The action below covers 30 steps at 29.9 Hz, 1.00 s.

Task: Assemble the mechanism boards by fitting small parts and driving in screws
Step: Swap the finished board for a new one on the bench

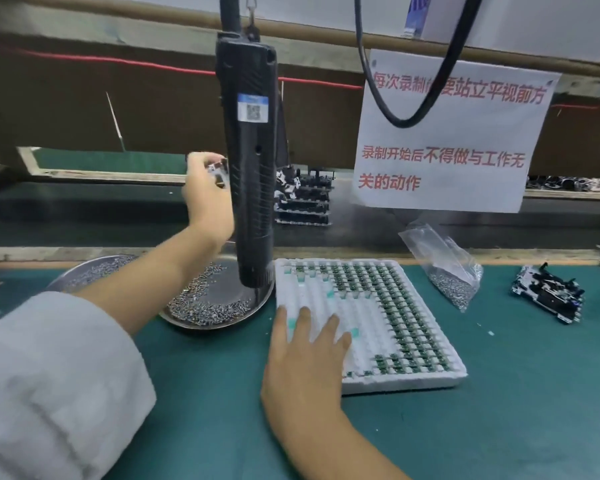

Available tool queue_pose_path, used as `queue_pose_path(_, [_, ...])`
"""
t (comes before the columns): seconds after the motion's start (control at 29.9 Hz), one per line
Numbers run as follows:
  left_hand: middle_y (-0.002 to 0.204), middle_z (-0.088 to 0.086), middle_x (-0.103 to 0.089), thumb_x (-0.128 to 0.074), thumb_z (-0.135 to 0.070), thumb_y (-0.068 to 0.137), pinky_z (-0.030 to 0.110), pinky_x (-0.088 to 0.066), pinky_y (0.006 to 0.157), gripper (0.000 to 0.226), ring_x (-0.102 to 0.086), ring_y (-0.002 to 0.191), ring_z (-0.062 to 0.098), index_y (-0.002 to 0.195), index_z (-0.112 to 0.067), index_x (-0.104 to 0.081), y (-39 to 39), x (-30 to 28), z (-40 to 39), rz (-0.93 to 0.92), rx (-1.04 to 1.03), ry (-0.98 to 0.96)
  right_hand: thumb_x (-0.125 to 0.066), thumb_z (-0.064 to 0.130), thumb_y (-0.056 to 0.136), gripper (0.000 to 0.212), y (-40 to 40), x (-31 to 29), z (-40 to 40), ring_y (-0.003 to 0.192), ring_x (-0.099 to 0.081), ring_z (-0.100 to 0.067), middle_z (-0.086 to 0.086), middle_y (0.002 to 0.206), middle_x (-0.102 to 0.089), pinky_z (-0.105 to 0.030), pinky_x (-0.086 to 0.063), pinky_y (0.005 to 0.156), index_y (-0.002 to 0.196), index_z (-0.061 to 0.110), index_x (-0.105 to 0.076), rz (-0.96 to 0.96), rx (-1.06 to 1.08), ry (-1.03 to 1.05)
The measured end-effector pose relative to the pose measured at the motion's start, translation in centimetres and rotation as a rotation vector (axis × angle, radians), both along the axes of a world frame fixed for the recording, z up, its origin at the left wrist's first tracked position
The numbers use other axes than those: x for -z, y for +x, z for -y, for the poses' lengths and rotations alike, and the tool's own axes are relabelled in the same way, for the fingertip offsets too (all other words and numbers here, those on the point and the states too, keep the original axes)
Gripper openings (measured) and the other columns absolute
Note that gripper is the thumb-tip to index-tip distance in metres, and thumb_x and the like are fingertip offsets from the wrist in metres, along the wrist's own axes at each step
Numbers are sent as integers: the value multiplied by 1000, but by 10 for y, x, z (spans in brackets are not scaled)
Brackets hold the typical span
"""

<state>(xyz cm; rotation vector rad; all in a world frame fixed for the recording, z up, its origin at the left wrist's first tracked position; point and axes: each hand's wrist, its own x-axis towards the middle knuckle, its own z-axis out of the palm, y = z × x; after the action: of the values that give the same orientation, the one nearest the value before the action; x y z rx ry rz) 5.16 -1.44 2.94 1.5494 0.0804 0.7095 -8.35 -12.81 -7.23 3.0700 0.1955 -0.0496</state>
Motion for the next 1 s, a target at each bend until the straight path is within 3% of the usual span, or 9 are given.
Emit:
queue_pose_path(0.17, [108, 6, -63, -80, -4, 72, 27, -57, 73, 47, -66, 93, 17, 105, -17, -49, -24, 2, -62, -112, -91, -274, -80, 37, 59, 81, 13, -4, 4, 103, -52, -61, -25, 125, -59, -58, -48, 84, 130, 7, -56, 206, 17, 10])
queue_pose_path(0.3, [104, 8, -64, -76, 0, 73, 28, -58, 64, 55, -69, 85, 18, 120, -8, -50, -71, 4, -92, -202, -64, -340, -48, 32, 91, 67, 21, 5, 8, 132, -28, -51, -23, 148, -32, -55, -28, 104, 149, 9, -23, 207, -36, 61])
queue_pose_path(0.4, [89, 5, -68, -75, -1, 73, 43, -55, 83, 46, -72, 69, 13, 108, -16, -49, -109, 8, -102, -316, 37, -254, -34, 30, 98, 61, 21, 7, 12, 141, -15, -35, -17, 155, -18, -53, -17, 109, 150, 11, -9, 187, -64, 98])
queue_pose_path(0.47, [84, 5, -68, -75, -2, 68, 30, -59, 67, 55, -71, 62, 13, 111, -18, -45, -136, 8, -107, -414, 148, -200, -32, 32, 100, 60, 15, -2, 11, 143, -9, -35, -16, 157, -11, -55, -14, 110, 151, 12, -7, 114, -37, 85])
queue_pose_path(0.6, [85, 14, -71, -77, -5, 50, 24, -56, 54, 69, -71, 67, 21, 111, -18, -47, -179, 23, -109, -668, 376, -104, -44, 24, 96, 37, -13, -21, 3, 133, -34, -37, -19, 140, -44, -53, -27, 104, 128, 6, -48, 239, -78, 35])
queue_pose_path(0.7, [88, 17, -72, -81, -4, 53, 32, -60, 66, 63, -71, 73, 25, 108, -11, -52, -194, 48, -100, -803, 408, -76, -58, 15, 85, 10, -34, -24, -5, 67, -61, -30, -6, 70, -64, -31, -41, 54, 81, 8, -65, 620, -387, 400])
queue_pose_path(0.77, [90, 17, -73, -79, -2, 64, 33, -58, 76, 52, -71, 78, 25, 111, -4, -56, -196, 62, -93, -812, 381, -105, -50, 26, 92, 29, -46, -20, -12, 75, -63, -25, -5, 84, -68, -32, -49, 62, 101, 7, -69, 550, -624, 597])
queue_pose_path(0.87, [98, 16, -72, -69, -3, 80, 26, -56, 73, 47, -71, 80, 20, 123, 5, -52, -198, 68, -88, -785, 393, -201, -54, 46, 90, 48, -54, -6, -19, 102, -59, -26, -6, 114, -65, -36, -49, 86, 122, 11, -62, 299, -829, 444])
queue_pose_path(1.0, [126, 3, -59, -64, -28, 88, 26, -47, 91, 59, -63, 102, 10, 140, -20, -39, -201, 65, -101, -821, 394, 14, -66, 32, 86, 43, -49, 5, -21, 106, -60, -27, -6, 120, -63, -37, -52, 85, 124, 13, -61, 285, -873, 351])
